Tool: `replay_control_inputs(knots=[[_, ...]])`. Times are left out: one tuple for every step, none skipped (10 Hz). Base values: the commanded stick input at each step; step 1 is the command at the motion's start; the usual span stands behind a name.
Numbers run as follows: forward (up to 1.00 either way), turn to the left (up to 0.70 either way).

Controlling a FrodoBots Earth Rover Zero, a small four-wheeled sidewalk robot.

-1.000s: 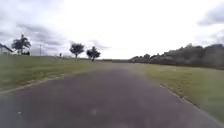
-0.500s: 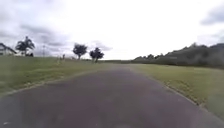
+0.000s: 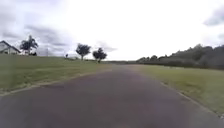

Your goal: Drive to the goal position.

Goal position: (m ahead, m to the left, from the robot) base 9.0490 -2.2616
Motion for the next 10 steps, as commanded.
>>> replay_control_inputs(knots=[[0.7,0.0],[0.7,0.0],[0.7,0.0],[0.7,0.0],[0.7,-0.09],[0.7,-0.2],[0.7,-0.31],[0.7,-0.16],[0.7,0.0],[0.7,0.0]])
